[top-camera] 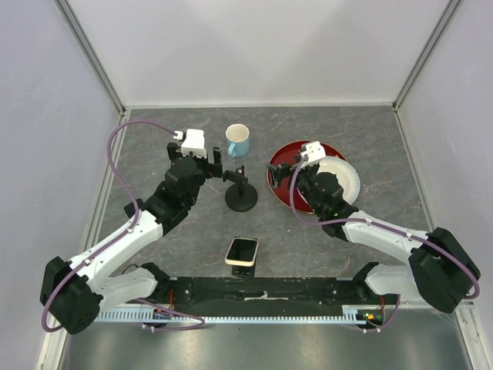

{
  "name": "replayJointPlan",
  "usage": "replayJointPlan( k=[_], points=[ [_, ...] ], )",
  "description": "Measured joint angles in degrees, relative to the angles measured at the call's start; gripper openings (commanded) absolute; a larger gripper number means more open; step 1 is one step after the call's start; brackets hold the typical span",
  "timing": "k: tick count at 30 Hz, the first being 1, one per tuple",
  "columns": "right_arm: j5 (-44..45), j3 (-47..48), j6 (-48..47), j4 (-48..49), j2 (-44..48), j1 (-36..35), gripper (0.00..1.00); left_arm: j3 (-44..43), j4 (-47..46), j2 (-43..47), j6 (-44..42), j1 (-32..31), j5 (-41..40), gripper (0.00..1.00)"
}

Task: Place the phone on the phone stand

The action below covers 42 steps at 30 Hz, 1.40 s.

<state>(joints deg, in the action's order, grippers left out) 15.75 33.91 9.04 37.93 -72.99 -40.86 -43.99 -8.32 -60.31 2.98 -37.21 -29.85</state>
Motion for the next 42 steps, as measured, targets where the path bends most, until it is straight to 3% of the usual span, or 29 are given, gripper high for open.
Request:
replayJointPlan(
  k=[10,14,20,30,42],
  points=[
    [-8.5,-1.9,-1.7,8.7,5.2,0.9,0.98,-2.7,18.6,0.5,12.8,11.2,-0.6,1.0],
    [-9.0,-1.9,-2.1,8.0,5.1,0.9,0.98,-1.6,28.9,3.9,20.0,21.9,3.6,1.0],
    [-9.0,-1.8,-2.9,6.6,5.0,0.9,0.98,0.9,36.4,3.1,24.9,37.4,7.5,1.0],
    [-8.2,-4.9,-4.0,9.7,11.0,0.9,0.98,4.3,40.2,-7.7,28.5,50.4,12.5,1.0],
    [-7.8,-7.4,-5.1,12.7,13.3,0.9,0.98,8.9,34.6,-10.8,29.7,55.3,20.3,1.0]
  ],
)
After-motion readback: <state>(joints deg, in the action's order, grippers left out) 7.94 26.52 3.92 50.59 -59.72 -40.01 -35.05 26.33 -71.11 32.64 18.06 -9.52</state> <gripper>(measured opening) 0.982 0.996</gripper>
